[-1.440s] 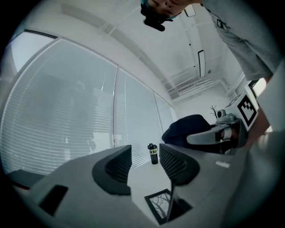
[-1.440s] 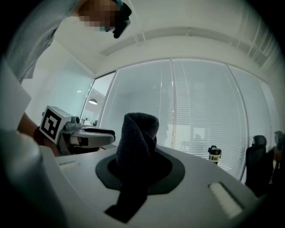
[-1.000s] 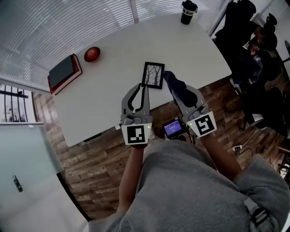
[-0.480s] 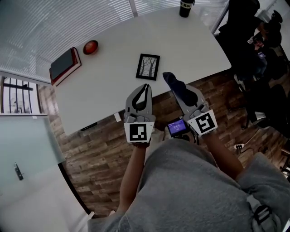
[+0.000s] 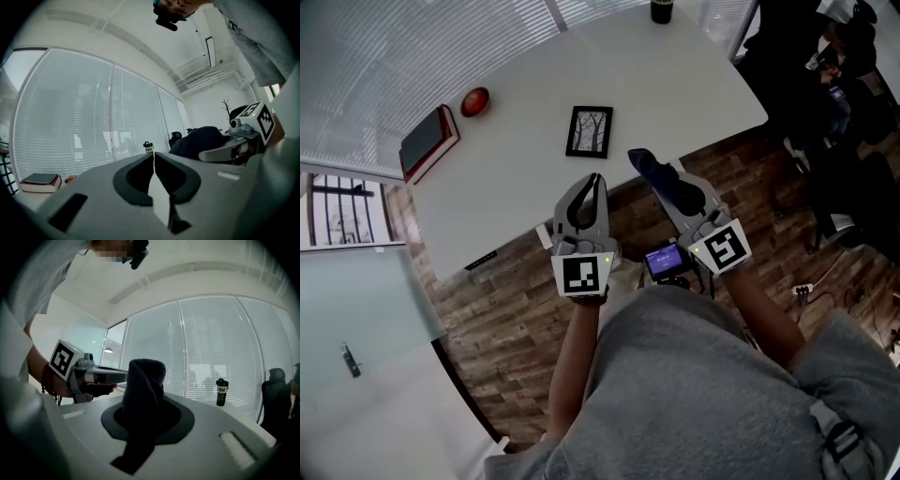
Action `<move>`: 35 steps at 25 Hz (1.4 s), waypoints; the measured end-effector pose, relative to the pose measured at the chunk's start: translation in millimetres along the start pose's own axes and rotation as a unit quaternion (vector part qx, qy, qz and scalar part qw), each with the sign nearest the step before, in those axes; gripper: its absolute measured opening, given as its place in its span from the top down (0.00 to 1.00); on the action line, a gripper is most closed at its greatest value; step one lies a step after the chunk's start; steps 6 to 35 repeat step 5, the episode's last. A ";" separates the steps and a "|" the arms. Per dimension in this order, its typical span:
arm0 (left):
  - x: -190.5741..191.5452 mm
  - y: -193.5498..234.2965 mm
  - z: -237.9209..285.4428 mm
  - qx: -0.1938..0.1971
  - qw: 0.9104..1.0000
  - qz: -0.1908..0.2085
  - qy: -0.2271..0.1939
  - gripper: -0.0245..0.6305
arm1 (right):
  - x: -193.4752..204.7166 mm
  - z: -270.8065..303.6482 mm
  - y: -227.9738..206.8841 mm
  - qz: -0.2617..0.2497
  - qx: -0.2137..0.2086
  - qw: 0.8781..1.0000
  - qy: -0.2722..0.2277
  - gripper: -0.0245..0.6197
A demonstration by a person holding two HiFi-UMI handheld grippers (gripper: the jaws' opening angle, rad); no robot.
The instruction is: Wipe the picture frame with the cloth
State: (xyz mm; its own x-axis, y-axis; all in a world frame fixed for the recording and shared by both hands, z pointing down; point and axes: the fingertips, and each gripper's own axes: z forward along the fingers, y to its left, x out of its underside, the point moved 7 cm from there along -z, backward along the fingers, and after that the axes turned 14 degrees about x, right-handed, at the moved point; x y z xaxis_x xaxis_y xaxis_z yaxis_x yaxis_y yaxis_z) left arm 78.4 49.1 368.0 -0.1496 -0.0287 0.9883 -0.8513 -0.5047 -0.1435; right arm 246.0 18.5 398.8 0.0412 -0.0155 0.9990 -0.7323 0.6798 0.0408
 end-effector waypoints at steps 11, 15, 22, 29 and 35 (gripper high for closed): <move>-0.4 -12.5 -3.5 0.009 1.000 0.001 0.010 0.95 | -1.9 -10.4 0.0 0.001 -0.006 1.000 -0.012 0.86; -0.4 -12.5 -3.5 0.009 1.000 0.001 0.010 0.95 | -1.9 -10.4 0.0 0.001 -0.006 1.000 -0.012 0.86; -0.4 -12.5 -3.5 0.009 1.000 0.001 0.010 0.95 | -1.9 -10.4 0.0 0.001 -0.006 1.000 -0.012 0.86; -0.4 -12.5 -3.5 0.009 1.000 0.001 0.010 0.95 | -1.9 -10.4 0.0 0.001 -0.006 1.000 -0.012 0.86; -0.4 -12.5 -3.5 0.009 1.000 0.001 0.010 0.95 | -1.9 -10.4 0.0 0.001 -0.006 1.000 -0.012 0.86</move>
